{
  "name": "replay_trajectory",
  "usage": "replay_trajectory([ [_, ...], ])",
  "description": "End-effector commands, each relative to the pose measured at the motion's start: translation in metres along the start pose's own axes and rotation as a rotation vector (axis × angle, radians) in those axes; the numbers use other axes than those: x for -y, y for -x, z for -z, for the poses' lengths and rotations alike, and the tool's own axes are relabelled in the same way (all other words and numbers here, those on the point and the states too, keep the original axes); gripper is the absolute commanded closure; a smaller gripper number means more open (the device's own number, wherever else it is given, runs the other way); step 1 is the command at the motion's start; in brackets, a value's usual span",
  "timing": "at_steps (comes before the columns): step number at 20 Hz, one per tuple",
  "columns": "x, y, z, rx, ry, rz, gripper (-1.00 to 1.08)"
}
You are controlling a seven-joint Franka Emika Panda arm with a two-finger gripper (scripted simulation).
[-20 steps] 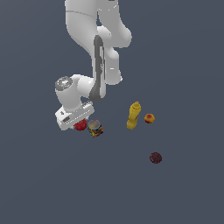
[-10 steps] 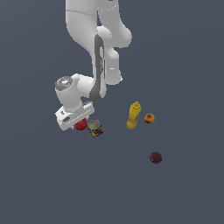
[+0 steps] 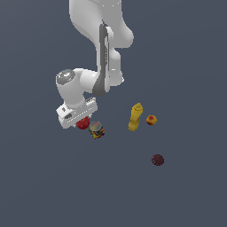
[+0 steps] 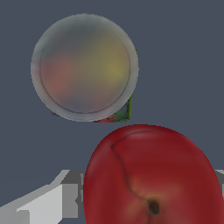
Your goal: Pick up a designated object from a clutter of objects.
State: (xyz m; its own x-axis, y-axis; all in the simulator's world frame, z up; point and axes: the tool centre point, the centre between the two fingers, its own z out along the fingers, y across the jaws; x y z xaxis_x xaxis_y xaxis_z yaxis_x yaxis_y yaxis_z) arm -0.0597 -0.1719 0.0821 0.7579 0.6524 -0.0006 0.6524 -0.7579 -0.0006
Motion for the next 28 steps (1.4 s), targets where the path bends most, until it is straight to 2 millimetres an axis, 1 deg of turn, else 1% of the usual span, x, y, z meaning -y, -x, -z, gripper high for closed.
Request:
replay_trajectory([
  [1, 0.004, -0.005, 0.017, -0.002, 0.003, 0.0, 1.08],
  [4, 0.011, -0.011, 0.039, -0.001, 0.002, 0.0, 1.08],
  [7, 0.02, -0.018, 0.066, -0.001, 0.003, 0.0, 1.08],
  [28, 0.083, -0.077, 0.275, 0.002, 0.004, 0.0, 1.08],
])
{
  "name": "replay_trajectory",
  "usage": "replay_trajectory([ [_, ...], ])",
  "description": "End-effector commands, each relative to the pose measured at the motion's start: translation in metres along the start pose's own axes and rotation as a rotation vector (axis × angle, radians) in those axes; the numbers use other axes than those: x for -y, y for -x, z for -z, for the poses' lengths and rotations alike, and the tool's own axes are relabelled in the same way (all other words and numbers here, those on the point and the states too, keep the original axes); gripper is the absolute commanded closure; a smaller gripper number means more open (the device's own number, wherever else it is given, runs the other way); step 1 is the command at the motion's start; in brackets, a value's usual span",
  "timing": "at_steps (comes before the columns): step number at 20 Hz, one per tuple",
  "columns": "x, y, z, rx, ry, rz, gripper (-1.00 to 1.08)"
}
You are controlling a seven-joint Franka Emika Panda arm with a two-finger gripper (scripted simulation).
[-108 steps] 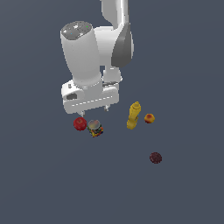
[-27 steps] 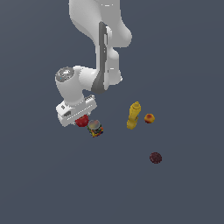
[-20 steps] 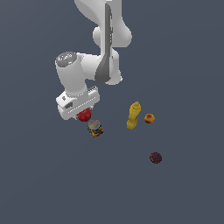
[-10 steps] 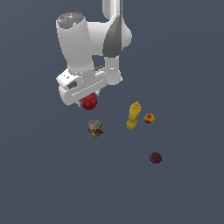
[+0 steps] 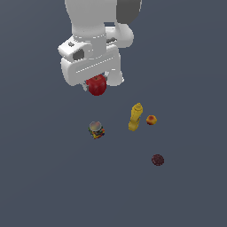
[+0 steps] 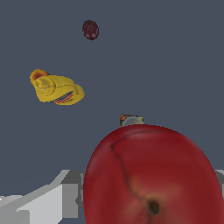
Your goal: Pick up a designated object from a clutter of objects.
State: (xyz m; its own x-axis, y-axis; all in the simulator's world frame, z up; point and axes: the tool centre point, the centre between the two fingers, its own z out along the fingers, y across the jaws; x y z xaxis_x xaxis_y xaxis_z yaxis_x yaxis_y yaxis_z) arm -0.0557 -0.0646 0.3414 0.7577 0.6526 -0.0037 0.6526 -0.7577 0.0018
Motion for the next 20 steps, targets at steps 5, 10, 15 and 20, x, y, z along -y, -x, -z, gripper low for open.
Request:
replay_trajectory([
  [5, 0.016, -0.017, 0.058, -0.002, 0.0, 0.001, 1.08],
  [10, 0.023, -0.027, 0.087, -0.003, -0.001, 0.001, 1.08],
  [15, 0.027, -0.033, 0.103, -0.004, -0.002, 0.002, 1.08],
  [20, 0.028, -0.035, 0.108, -0.004, -0.002, 0.002, 1.08],
])
